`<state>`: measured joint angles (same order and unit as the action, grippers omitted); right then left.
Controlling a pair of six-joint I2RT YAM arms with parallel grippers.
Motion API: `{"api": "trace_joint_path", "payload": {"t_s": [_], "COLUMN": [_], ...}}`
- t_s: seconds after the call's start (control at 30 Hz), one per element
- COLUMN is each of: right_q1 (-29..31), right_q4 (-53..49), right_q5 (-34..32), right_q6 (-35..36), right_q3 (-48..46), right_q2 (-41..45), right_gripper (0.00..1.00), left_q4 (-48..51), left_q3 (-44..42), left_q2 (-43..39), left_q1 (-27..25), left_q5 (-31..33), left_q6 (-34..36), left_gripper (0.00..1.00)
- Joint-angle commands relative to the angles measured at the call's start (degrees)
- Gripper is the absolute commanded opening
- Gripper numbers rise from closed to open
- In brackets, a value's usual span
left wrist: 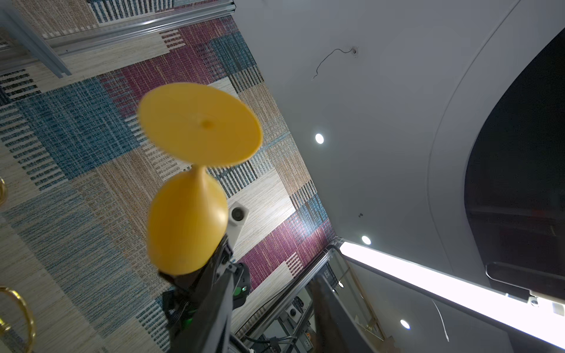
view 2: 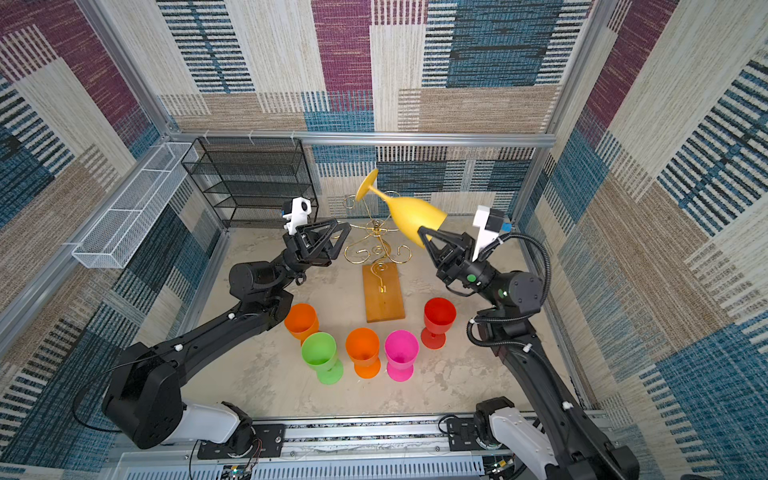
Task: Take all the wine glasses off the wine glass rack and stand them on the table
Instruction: 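Carry the yellow glass down toward the table with the right gripper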
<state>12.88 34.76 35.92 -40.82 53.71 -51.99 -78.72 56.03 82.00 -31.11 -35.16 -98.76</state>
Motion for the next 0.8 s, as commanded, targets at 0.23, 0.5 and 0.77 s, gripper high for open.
{"api": "trace_joint_path", "payload": {"t_s": [0.23, 0.5, 0.77], "right_q1": [0.1, -1.3, -5.2], "right_q4": [-51.9, -62.2, -64.9], "right_q5": [-38.3, -42.2, -32.2], "right_q6": [23.0, 25.9, 27.1], "right_q3": [20.3, 24.9, 22.8], "right_q2": [1.3, -6.6, -14.7], "right_gripper": [0.0, 0.0, 0.0], "left_q4": [-1.9, -1.7, 3.9], "left_q3": [0.8, 0.4, -1.3], "left_q2": [-1.2, -2.5, -6.8], "left_q1": [0.1, 0.1, 0.2], "left_q5": [-4.0, -5.5, -7.1], "left_q6": [5.3, 6.4, 10.6], "left_gripper": [0.45, 0.45, 0.45]}}
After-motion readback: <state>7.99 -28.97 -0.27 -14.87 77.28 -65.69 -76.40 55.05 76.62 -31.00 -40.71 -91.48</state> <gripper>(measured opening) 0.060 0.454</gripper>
